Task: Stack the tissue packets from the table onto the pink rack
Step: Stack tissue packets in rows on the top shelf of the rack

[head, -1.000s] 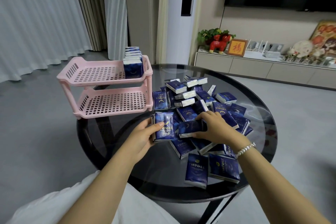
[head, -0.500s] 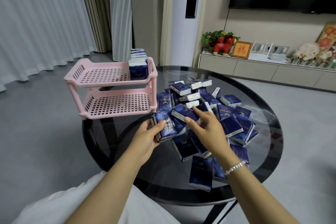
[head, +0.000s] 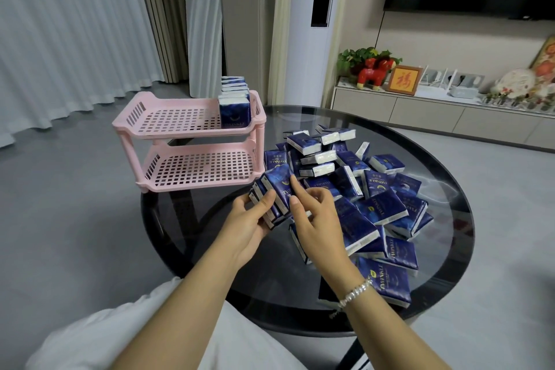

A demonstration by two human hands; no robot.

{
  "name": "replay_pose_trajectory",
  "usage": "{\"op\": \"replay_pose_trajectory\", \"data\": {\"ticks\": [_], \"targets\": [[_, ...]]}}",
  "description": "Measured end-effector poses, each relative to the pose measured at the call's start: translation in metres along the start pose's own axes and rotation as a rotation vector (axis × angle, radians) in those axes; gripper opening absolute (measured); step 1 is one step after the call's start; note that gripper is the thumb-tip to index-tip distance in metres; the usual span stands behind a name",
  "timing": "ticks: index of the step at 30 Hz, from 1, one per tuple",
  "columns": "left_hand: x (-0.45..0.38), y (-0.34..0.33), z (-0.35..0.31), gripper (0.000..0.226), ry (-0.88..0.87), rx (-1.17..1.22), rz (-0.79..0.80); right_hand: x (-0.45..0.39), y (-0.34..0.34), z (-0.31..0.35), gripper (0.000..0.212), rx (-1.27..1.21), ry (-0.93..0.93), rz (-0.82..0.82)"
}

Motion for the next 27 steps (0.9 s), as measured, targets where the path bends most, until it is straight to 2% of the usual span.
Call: {"op": "replay_pose_trajectory", "data": {"ticks": [2, 6, 11, 15, 20, 24, 27], "targets": [[0.000, -0.001, 0.000, 0.067, 0.009, -0.005, 0.011, 0.000, -0.001, 0.001, 0.040, -0.016, 0.003, 0.002], [-0.001, -0.001, 0.002, 0.080, 0.031, -0.029, 0.041, 0.001, -0.002, 0.000, 0.040, -0.049, -0.007, 0.025], [0.001, -0.002, 0.001, 0.069, 0.034, -0.075, 0.095, 0.002, 0.003, 0.000, 0.042, -0.050, 0.018, 0.053], [0.003, -0.003, -0.002, 0.039, 0.001, -0.126, 0.087, 0.001, 0.007, 0.002, 0.035, -0.095, 0.020, 0.078], [0.007, -0.003, -0.012, 0.024, -0.063, -0.202, 0.113, -0.011, 0.009, 0.006, 0.035, -0.226, -0.096, 0.169], [0.008, -0.002, -0.028, 0.031, -0.102, -0.210, 0.140, -0.031, 0.006, 0.014, 0.041, -0.365, -0.191, 0.365], [0.007, 0.001, -0.049, 0.038, -0.142, -0.253, 0.149, -0.049, 0.003, 0.028, 0.042, -0.405, -0.189, 0.469]]}}
Point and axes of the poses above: each hand's wrist, its own x-axis away from the middle knuckle, its own y-axis out of the back of the hand, z = x × y, the point moved 4 cm from there along -x, towards the middle knuckle, and after that the axes turned 5 degrees about -z, right-handed, at the moved point
